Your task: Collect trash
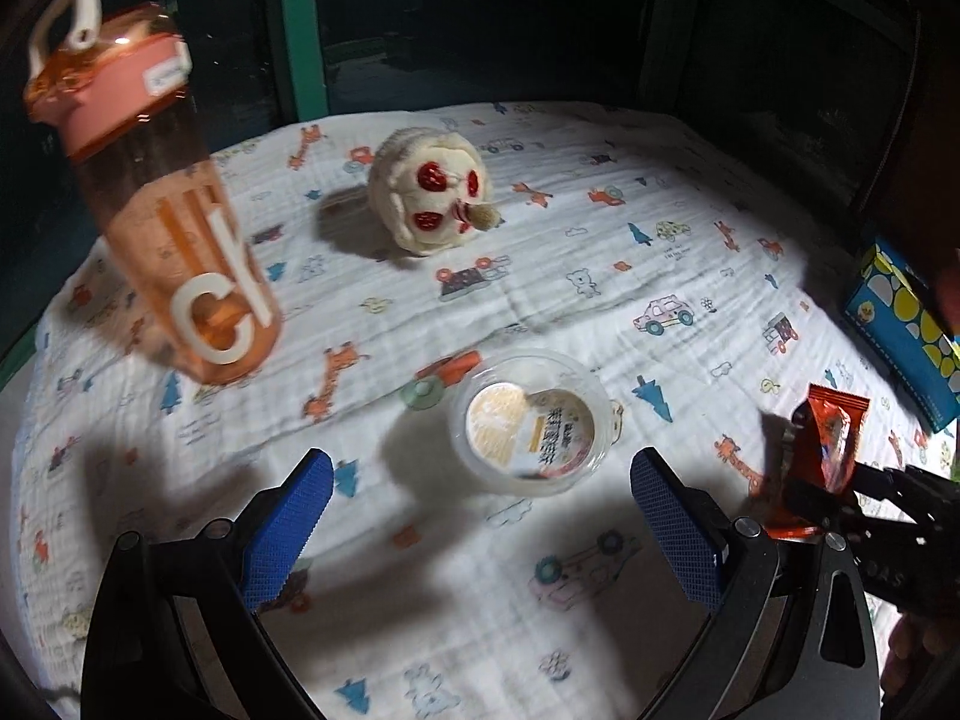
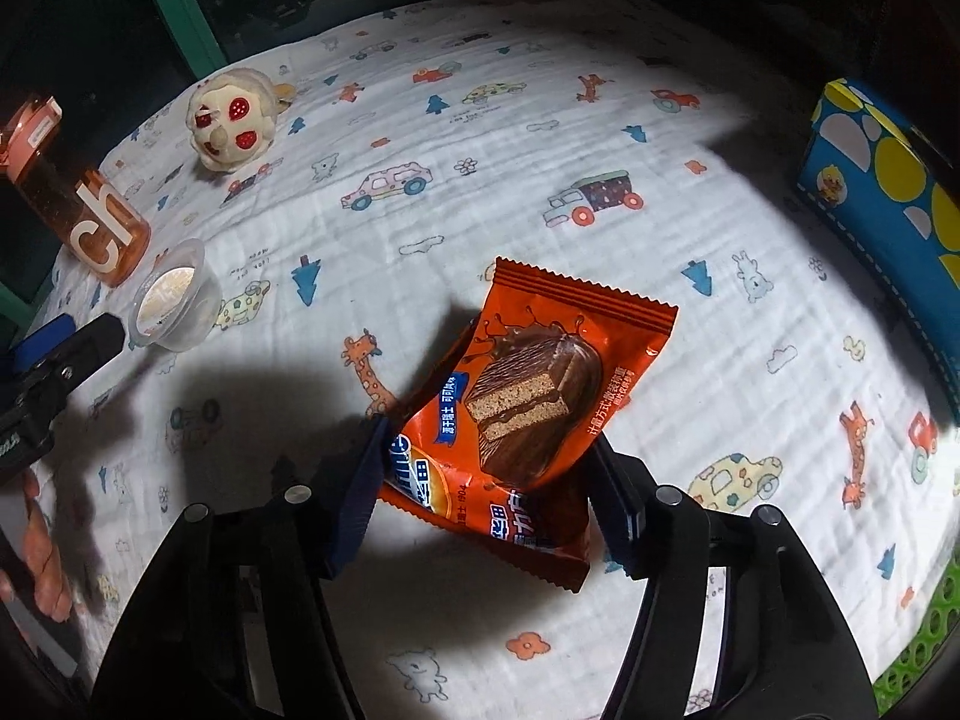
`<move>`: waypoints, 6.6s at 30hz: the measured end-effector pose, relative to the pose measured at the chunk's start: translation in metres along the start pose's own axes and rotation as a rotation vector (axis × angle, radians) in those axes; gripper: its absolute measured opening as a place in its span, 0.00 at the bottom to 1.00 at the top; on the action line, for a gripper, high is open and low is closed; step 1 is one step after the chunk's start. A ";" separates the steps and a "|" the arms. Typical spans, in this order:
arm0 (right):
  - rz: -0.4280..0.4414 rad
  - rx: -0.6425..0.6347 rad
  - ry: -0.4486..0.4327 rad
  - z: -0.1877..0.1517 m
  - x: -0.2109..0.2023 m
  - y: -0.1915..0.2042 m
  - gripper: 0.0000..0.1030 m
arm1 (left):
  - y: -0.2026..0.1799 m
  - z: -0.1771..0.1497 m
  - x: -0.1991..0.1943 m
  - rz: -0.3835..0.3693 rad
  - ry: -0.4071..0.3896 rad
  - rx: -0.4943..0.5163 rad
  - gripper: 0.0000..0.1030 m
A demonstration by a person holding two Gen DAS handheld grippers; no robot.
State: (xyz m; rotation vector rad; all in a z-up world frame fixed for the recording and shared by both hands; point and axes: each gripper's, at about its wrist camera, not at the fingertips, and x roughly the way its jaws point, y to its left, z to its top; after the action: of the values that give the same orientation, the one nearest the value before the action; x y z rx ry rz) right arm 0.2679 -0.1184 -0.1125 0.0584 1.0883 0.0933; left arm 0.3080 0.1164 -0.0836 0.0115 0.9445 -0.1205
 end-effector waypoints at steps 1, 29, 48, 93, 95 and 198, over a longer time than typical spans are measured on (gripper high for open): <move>0.009 -0.003 -0.003 -0.003 -0.004 -0.005 0.59 | -0.001 0.002 0.004 0.000 0.004 0.002 0.93; 0.045 0.009 -0.109 -0.072 -0.107 -0.077 0.59 | -0.033 -0.010 -0.010 -0.078 -0.014 -0.023 0.63; -0.062 0.166 -0.203 -0.146 -0.186 -0.176 0.59 | -0.178 -0.050 -0.112 -0.244 -0.109 0.160 0.63; -0.215 0.420 -0.238 -0.247 -0.248 -0.326 0.72 | -0.452 -0.104 -0.150 -0.571 -0.025 0.477 0.64; -0.212 0.425 -0.245 -0.251 -0.251 -0.326 0.72 | -0.458 -0.108 -0.148 -0.574 -0.014 0.485 0.64; 0.019 -0.059 -0.343 -0.159 -0.218 -0.076 0.88 | -0.098 -0.142 -0.205 0.105 -0.130 -0.087 0.93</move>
State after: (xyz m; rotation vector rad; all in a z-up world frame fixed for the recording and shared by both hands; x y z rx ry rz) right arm 0.0298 -0.2161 -0.0013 0.0298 0.7418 0.1272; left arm 0.0641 0.0479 0.0026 -0.0270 0.8166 0.0173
